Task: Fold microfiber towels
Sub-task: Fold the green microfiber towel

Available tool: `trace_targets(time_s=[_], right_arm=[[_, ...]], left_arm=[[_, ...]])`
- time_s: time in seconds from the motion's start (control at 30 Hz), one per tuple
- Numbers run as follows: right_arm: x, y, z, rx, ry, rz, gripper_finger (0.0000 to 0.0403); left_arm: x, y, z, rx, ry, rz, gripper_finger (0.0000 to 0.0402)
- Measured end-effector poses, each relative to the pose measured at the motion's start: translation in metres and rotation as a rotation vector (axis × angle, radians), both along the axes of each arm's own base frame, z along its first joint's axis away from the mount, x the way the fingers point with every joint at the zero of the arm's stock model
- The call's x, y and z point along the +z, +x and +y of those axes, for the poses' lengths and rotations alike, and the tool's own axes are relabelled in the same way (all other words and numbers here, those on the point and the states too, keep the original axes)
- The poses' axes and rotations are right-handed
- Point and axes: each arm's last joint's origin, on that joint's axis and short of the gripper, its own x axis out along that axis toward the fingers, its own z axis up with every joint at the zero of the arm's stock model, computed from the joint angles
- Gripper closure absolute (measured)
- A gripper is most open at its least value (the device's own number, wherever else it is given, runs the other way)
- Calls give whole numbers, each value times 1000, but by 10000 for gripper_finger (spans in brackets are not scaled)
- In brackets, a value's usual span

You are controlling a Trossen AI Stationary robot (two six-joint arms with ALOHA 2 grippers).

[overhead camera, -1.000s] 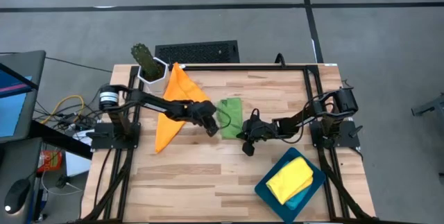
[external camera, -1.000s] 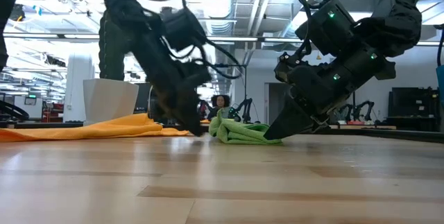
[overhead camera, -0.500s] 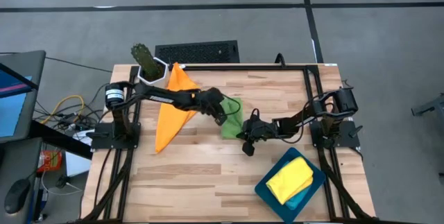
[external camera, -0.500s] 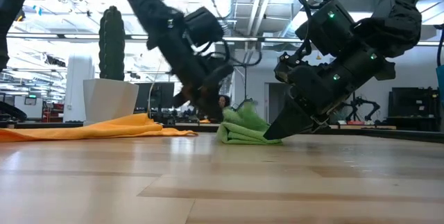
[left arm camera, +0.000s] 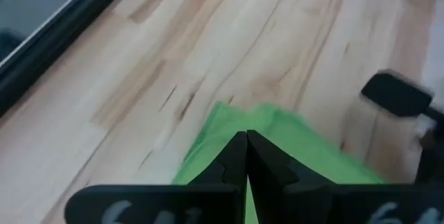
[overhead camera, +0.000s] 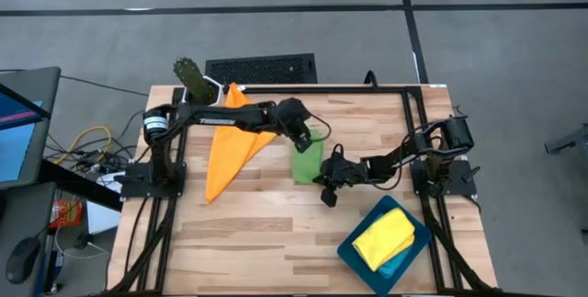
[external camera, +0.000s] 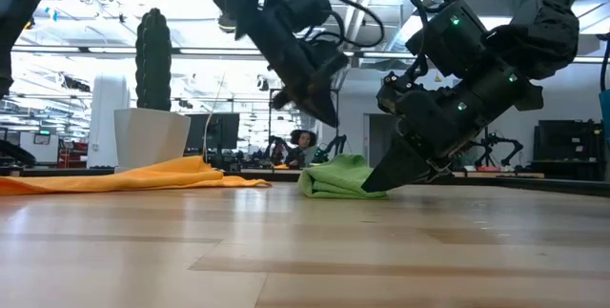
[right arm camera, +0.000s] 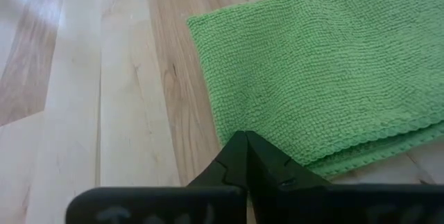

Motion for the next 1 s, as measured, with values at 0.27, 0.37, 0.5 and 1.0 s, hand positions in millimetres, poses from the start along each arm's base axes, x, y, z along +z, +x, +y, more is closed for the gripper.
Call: trace_targets(time_s=[0.27,0.37,0.5,1.0], right_arm=[[19,0,0,2,-11,-63,377],[26,0,-2,-23,-54,-93,377],[30,2,-10,-85,-120,-131,381],[23,-4,-99,-380,-161,-107,384]], left_arm=[[16,-31,-34,-79,-198,58,401],[-4,-38,-59,-112,-226,29,401],[-40,-47,-86,-77,-238,-34,401],[-74,-51,-96,-1,-230,-147,401]])
